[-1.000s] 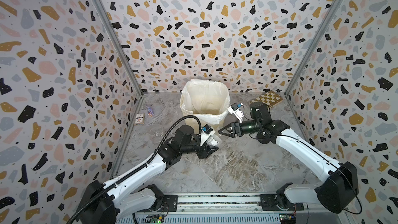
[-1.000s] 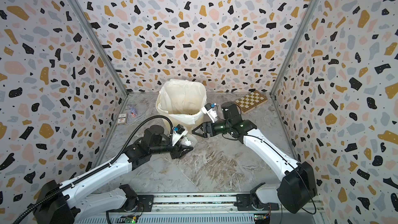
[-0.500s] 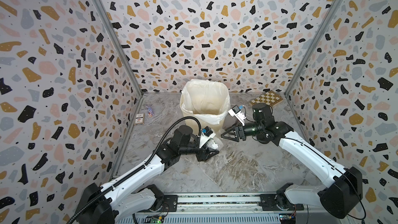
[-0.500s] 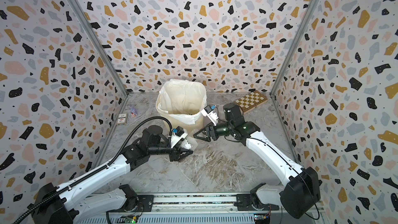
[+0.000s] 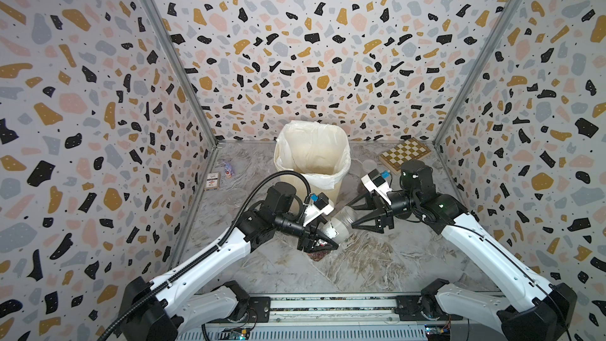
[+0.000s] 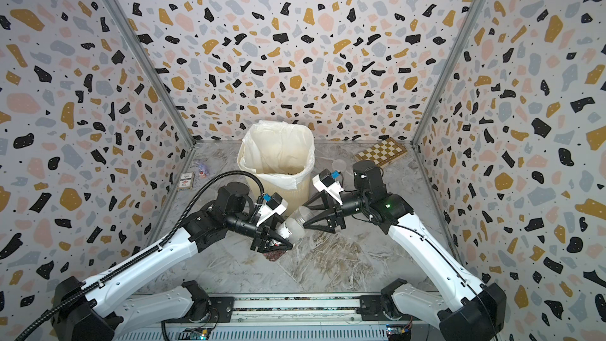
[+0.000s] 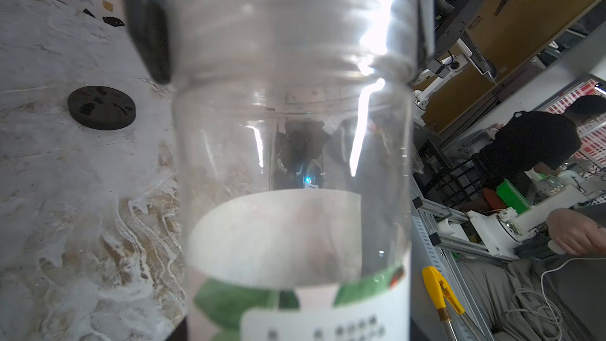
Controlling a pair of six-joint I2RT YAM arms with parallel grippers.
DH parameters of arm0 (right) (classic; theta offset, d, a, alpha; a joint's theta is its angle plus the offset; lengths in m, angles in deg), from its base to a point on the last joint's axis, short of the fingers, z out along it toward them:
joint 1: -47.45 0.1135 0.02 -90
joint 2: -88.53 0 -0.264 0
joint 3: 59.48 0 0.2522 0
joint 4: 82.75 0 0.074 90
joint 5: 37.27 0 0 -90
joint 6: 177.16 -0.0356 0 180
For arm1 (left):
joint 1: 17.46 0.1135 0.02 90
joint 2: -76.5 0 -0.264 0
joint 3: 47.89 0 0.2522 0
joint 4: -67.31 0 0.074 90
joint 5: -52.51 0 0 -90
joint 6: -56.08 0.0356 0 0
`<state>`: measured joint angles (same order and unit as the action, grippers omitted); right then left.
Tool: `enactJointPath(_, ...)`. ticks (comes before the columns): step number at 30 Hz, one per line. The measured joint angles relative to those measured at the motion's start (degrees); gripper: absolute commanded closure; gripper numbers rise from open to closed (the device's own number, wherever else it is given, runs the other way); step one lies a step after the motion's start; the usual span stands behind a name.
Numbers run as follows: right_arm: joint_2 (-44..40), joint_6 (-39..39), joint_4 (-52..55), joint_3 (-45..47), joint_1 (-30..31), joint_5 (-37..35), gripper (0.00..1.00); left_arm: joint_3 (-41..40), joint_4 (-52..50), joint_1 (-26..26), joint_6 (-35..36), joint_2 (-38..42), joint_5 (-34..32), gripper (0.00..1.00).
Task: Empty the moldy dried flower tea in the jars
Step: Unscrew the lid from the jar.
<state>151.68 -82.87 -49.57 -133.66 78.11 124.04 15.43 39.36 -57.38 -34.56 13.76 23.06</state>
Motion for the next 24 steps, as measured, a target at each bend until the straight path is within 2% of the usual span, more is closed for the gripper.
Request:
enactJointPath(2, -0.6, -1.0, 0.0, 0.0, 0.1, -2.1, 0.0, 0.0, -0.6, 0.0, 1.0, -0.1, -0.7, 0.44)
enactJointPath(5, -0.9, -4.4, 0.0, 0.0, -1.4, -6.3, 0.0, 0.0, -1.3, 0.0, 2.5, 0.0, -4.6, 0.43)
enactJointPath(11, 3.4, -14.9, -0.5, -0.7, -6.6, -10.5, 0.0, -0.9, 0.1, 0.0, 4.4, 1.3, -17.4, 0.44)
enactJointPath(17, 5.7, -23.5, -2.2, -0.7, -4.2, -14.1, 0.01, -3.2, 2.8, 0.0, 4.9, 2.0, -27.8, 0.44)
enactJointPath(24, 8.2, -27.8, -3.8, -1.7, -0.7, -17.0, 0.0, -5.2, 4.6, 0.0, 5.5, 2.0, -33.3, 0.44)
